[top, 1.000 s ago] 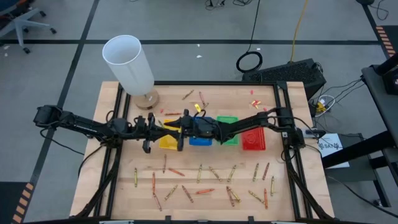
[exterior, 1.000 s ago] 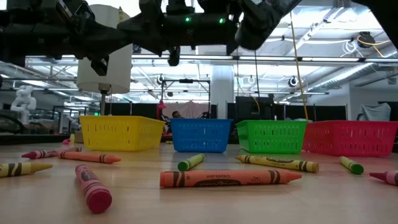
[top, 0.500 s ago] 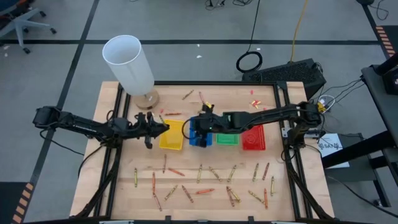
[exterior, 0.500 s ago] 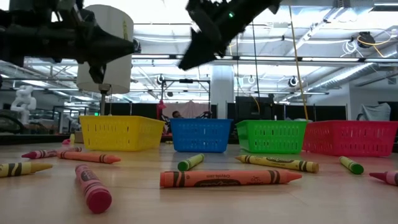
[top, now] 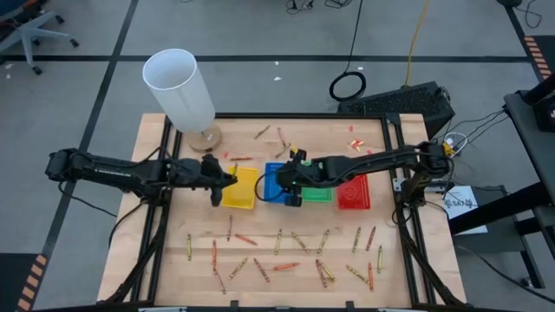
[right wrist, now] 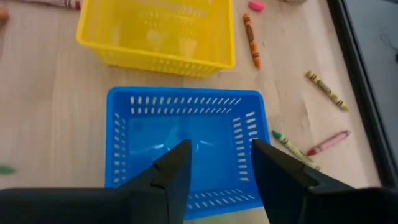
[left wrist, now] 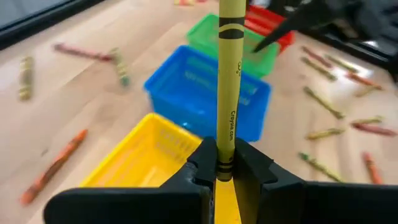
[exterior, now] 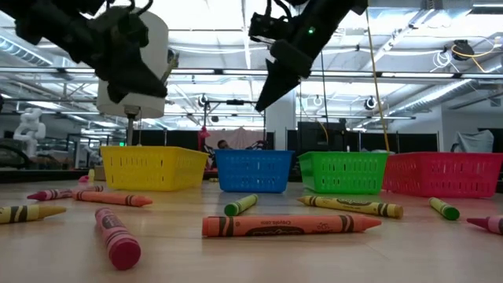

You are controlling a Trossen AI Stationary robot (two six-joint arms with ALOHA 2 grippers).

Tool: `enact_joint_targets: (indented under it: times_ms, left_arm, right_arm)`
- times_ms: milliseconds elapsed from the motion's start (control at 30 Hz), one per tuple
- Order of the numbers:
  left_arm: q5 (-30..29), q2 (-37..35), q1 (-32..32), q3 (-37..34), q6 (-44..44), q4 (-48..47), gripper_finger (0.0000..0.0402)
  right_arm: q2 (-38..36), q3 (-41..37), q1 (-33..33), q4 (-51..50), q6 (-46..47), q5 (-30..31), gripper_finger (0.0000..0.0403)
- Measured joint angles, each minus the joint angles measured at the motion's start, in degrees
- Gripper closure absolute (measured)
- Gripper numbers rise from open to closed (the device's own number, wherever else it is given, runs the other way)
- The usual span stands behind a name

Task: Sort crayons
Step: Put the green crayon into the yellow bin

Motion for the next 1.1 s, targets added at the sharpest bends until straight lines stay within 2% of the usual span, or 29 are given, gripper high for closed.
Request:
enact_joint_targets:
  times_ms: [200, 333, 433, 500, 667, 900, 1100]
  left_arm:
    - [-3.9, 3.1, 0.0, 0.0, -8.6, -5.6, 0.0371]
    - [1.4, 7.4, 0.0, 0.0, -13.4, -7.5, 0.0371]
    - [2.6, 10.1, 0.0, 0.0, -15.8, -6.7, 0.0371]
    - [2.9, 12.0, 0.0, 0.0, -16.5, -5.0, 0.0371]
    - [8.1, 15.1, -0.1, 0.0, -16.8, -3.8, 0.0371]
    - [8.5, 16.9, 0.0, 0.0, -23.9, -3.2, 0.0371]
    - [8.5, 17.1, 0.0, 0.0, -25.5, -3.2, 0.0368]
  right_arm:
    - [-0.2, -0.1, 0.0, -1.3, -4.0, 0.0, 0.0251]
    - [-0.2, -0.1, 0.0, -1.6, -7.2, 0.0, 0.0251]
    - [-0.2, -0.1, 0.0, -1.3, -9.2, 0.0, 0.0251]
    - [-0.2, -0.1, 0.0, -1.3, -9.9, -0.1, 0.0251]
    - [-0.2, -0.1, 0.0, -1.5, -10.8, -0.1, 0.0251]
    - [-0.2, -0.1, 0.0, -2.8, -11.1, -0.1, 0.0251]
    - [-0.2, -0.1, 0.0, -3.7, -11.1, -0.1, 0.0251]
